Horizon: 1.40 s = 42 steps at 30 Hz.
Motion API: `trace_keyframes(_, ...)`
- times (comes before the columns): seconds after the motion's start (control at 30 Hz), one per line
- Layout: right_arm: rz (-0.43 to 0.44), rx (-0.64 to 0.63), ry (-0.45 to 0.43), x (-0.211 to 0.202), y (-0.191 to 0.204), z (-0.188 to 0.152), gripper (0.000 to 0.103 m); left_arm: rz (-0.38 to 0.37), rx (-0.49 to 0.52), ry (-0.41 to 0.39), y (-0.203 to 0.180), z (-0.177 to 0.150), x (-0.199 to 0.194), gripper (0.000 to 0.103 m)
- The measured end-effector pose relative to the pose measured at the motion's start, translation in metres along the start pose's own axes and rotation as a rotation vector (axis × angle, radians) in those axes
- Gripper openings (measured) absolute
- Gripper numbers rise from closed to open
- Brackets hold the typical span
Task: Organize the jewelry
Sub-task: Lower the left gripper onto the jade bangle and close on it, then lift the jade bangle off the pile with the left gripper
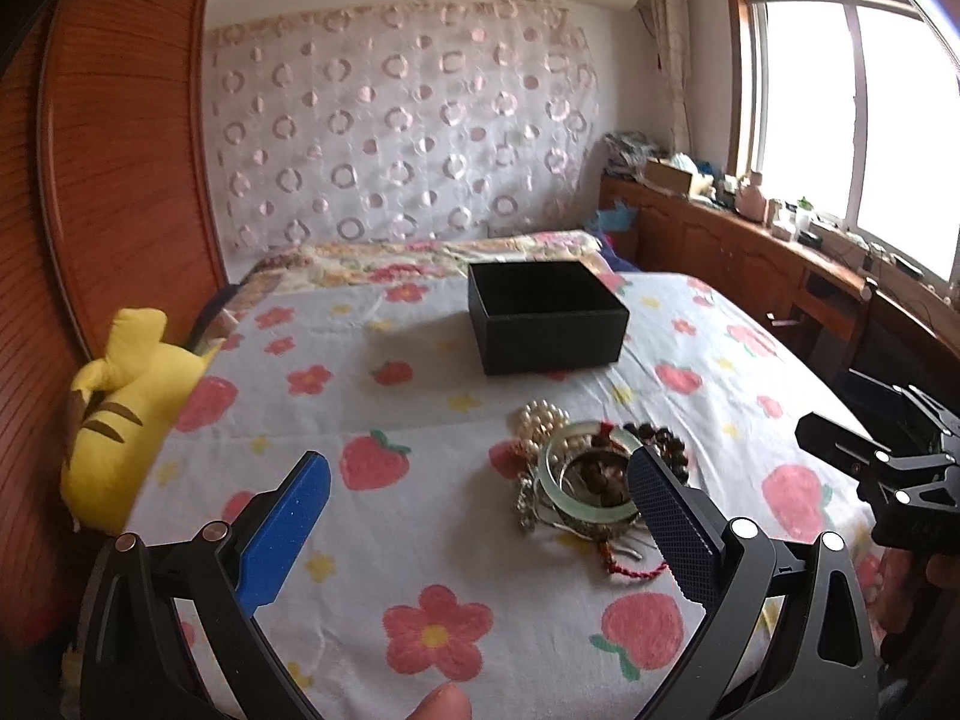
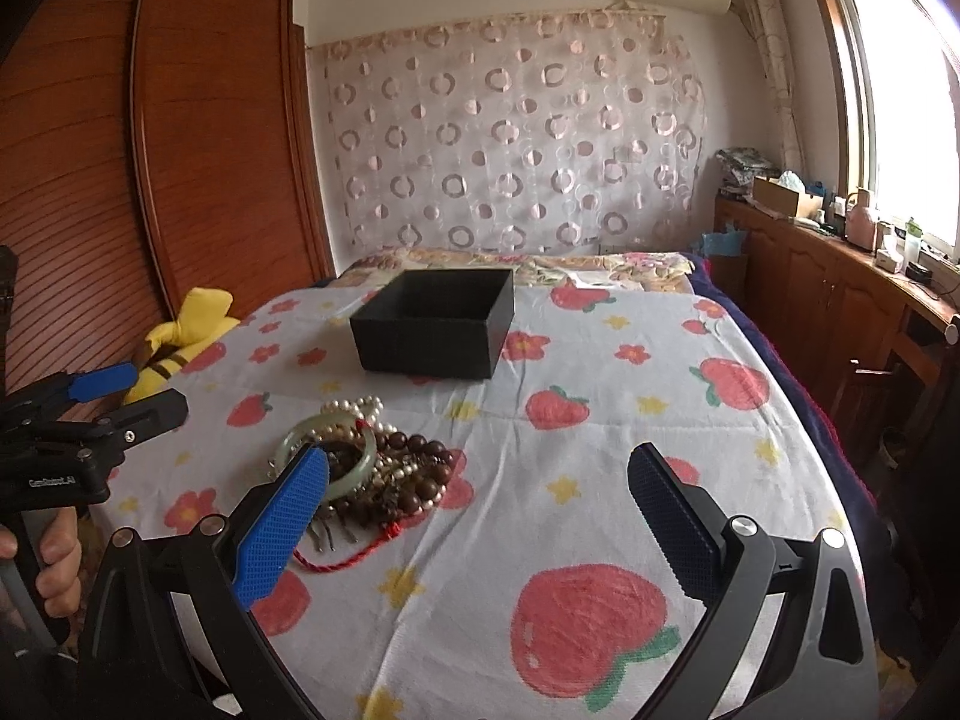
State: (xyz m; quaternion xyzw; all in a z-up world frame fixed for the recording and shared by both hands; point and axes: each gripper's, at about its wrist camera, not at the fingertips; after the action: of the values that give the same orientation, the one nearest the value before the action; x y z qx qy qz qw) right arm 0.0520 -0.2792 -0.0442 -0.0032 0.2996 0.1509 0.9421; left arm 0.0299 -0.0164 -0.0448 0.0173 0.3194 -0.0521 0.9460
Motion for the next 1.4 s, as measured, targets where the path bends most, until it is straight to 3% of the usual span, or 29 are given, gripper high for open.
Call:
trace_keyframes(0.3, 0.022, -0.015, 0.063, 0.011, -0.014, -0.013, 0.084, -0.106, 0.057, 0.106, -0.01, -0.003, 0.04, 0.096)
trace_keyframes(0.7, 0.026, -0.006, 0.091, 0.014, -0.028, -0.025, 0.084, -0.222, 0.117, 0.217, -0.031, 0.006, 0.089, 0.096)
trace_keyframes(0.87, 0.025, 0.001, 0.093, 0.014, -0.032, -0.027, 0.084, -0.224, 0.148, 0.266, -0.039, 0.007, 0.106, 0.083)
trace_keyframes(1.03, 0.025, 0.006, 0.096, 0.015, -0.034, -0.028, 0.084, -0.207, 0.172, 0.269, -0.044, 0.007, 0.115, 0.079)
trace_keyframes(1.13, 0.032, -0.006, 0.097, 0.017, -0.031, -0.027, 0.084, -0.197, 0.172, 0.253, -0.041, 0.006, 0.112, 0.069)
trace_keyframes(1.4, 0.078, -0.09, 0.12, 0.035, -0.008, -0.021, 0.084, -0.244, 0.094, 0.197, -0.017, 0.011, 0.093, 0.069)
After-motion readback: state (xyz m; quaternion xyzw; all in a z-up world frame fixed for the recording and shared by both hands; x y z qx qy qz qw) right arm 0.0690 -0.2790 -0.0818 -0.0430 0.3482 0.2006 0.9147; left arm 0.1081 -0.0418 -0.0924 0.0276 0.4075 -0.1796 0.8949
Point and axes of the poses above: each gripper's, at about its wrist camera, not at the fingertips, and x roughly the way its jaws point, y to its left, z to its top, and after that the axes turned 4 degrees about y, right-handed
